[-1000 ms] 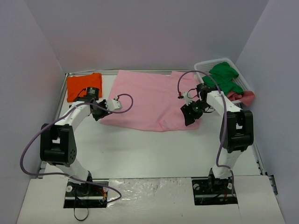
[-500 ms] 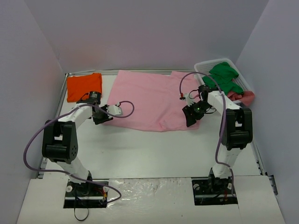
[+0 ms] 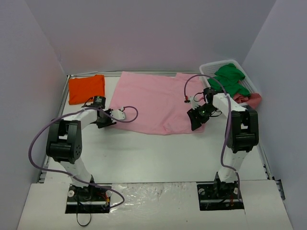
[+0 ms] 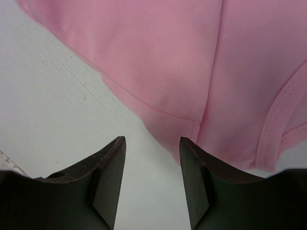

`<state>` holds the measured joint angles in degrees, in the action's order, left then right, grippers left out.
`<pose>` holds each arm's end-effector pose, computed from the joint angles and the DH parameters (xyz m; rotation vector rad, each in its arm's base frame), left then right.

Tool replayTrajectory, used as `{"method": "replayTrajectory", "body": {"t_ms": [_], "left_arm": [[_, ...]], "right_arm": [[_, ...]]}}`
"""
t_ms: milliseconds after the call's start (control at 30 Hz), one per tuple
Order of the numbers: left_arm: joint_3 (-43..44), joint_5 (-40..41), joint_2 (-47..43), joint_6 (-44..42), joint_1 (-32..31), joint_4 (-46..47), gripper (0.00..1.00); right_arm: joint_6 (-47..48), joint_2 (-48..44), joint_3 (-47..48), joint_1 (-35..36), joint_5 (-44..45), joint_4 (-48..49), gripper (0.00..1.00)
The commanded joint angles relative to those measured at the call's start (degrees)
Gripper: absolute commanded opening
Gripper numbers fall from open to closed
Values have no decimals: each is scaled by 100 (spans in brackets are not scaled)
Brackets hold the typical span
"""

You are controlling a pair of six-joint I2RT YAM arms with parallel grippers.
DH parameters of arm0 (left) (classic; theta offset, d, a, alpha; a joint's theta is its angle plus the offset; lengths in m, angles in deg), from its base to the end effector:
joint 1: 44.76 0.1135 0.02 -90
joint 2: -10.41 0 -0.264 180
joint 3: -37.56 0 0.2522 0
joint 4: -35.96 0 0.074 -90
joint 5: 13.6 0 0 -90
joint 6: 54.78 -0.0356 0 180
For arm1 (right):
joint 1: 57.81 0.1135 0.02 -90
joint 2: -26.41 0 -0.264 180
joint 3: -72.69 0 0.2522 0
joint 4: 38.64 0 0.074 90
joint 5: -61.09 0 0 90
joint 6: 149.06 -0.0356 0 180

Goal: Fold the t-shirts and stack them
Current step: Grap the side of the flattened tshirt closest away from the robot with both arms

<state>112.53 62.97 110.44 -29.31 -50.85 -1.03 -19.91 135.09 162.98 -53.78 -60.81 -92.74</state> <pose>0.3425 -0.0449 0.1707 1.5675 2.0810 0.0488 0.3730 0.0451 0.1846 -1.0738 2.3994 0.5936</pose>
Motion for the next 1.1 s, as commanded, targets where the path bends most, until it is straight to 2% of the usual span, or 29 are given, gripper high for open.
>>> {"method": "replayTrajectory", "body": {"t_ms": [0, 100, 200, 267, 433, 667, 767, 967, 1067], "left_arm": [[-74, 42, 78, -68, -15, 186, 32], [-57, 16, 96, -94, -24, 90, 30], [-30, -45, 131, -164, -33, -85, 9], [-13, -115, 113, -191, -42, -252, 3], [-127, -335, -273, 142, -77, -437, 3], [-127, -696, -835, 134, -94, -1368, 2], [-223, -836, -1186, 195, -103, -1632, 2], [-627, -845, -1582, 485, -138, -1607, 2], [-786, -802, -1714, 573, -147, -1571, 2]], "right_arm": [[92, 56, 20, -60, -36, -282, 44], [83, 83, 20, -60, -9, -282, 44], [83, 92, 28, -60, 0, -282, 44], [66, 83, 46, -69, 0, -282, 44], [39, 39, 142, -60, -158, -326, 44], [-110, 144, 458, -52, -562, -317, 44], [-232, 328, 774, -43, -825, -334, 44], [-242, 1092, 1810, -8, -1072, -773, 45], [-198, 1471, 2032, 53, -1125, -905, 45]]}}
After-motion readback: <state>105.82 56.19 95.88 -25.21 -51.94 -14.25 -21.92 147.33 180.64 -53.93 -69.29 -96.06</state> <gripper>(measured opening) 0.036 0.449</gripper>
